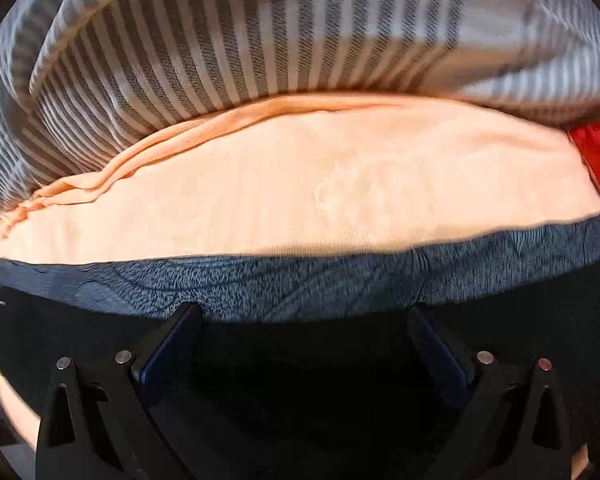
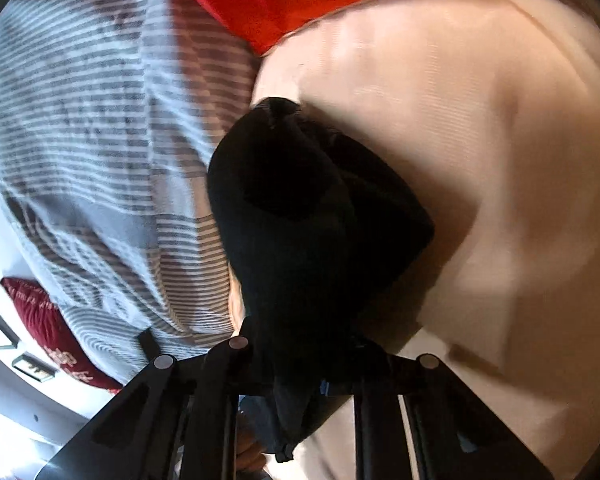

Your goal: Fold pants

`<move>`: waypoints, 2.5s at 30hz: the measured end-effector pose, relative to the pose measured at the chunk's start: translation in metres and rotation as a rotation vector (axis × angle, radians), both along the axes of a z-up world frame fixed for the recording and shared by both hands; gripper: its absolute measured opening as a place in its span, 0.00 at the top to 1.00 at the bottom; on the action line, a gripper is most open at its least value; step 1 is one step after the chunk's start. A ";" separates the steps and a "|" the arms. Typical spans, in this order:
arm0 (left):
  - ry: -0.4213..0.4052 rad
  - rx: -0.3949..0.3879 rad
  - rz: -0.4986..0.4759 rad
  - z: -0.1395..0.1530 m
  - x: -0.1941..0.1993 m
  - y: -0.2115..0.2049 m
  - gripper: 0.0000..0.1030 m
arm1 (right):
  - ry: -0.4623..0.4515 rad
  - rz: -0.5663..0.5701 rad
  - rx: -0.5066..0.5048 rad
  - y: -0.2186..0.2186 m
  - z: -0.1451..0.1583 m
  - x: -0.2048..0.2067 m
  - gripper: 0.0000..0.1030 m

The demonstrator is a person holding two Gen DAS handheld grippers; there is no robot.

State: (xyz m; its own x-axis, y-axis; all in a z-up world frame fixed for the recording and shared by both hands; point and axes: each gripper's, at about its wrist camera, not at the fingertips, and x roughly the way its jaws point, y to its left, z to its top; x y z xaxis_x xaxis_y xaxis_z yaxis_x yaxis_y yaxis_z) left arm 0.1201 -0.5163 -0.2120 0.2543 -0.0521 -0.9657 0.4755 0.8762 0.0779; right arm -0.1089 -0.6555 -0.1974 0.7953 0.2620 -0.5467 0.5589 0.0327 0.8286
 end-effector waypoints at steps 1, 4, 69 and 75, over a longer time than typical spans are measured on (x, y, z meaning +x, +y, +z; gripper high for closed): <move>-0.007 0.010 -0.017 -0.001 -0.001 -0.002 0.00 | -0.026 0.009 -0.007 0.001 0.006 0.004 0.85; -0.041 0.041 -0.071 0.002 -0.005 -0.007 0.00 | -0.063 0.039 -0.037 0.004 0.022 0.015 0.85; 0.313 -0.308 -0.125 0.037 0.040 0.242 0.68 | 0.484 0.740 -0.831 0.303 0.077 0.161 0.45; 0.333 -0.386 -0.086 0.043 0.037 0.253 0.94 | 0.481 0.715 -0.792 0.295 0.077 0.154 0.45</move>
State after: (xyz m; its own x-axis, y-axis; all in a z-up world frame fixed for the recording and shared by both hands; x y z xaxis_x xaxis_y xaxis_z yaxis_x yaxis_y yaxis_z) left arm 0.1569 -0.2629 -0.1690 -0.0843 -0.4282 -0.8997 0.4908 0.7680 -0.4115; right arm 0.0456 -0.3606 -0.1206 0.2712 0.0174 -0.9624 0.4550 0.8788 0.1441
